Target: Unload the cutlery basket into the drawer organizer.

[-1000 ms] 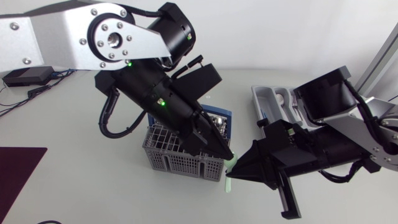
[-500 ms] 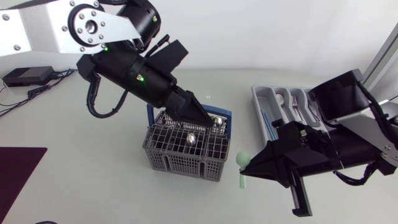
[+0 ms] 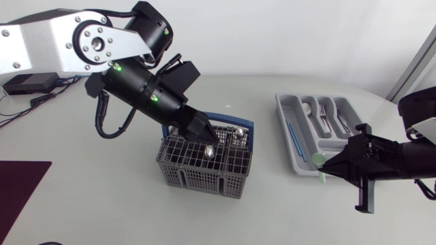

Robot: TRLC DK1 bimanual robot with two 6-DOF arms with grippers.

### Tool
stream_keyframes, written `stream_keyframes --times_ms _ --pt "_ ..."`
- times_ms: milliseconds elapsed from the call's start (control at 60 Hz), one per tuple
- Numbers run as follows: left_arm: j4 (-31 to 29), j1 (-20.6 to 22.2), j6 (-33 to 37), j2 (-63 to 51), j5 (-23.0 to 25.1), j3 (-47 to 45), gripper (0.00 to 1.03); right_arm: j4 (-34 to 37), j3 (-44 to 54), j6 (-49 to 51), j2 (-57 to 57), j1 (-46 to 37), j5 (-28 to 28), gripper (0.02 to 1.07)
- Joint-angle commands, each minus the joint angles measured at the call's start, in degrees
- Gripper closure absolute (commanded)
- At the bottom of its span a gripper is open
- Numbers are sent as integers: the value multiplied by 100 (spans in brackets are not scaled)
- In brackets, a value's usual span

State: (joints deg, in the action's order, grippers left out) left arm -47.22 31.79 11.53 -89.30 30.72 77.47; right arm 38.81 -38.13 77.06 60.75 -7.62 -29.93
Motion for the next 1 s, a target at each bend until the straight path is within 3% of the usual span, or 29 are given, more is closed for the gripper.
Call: stream_keyframes --times_ms 0,183,300,667,983 --pt "46 99 -186 9 -136 -171 20 22 -2 705 315 -469 49 102" --pt "55 99 -239 -44 -242 -206 20 -409 -89 1242 798 -1172 339 102" --pt "82 90 -239 -53 -251 -233 20 -1077 -37 1321 982 -1330 778 102" --pt "99 55 -239 -53 -365 -268 20 -2870 315 1321 1492 -1172 2158 102" --pt "90 55 -265 -35 -391 -285 20 -4021 675 1294 2143 -838 3011 102"
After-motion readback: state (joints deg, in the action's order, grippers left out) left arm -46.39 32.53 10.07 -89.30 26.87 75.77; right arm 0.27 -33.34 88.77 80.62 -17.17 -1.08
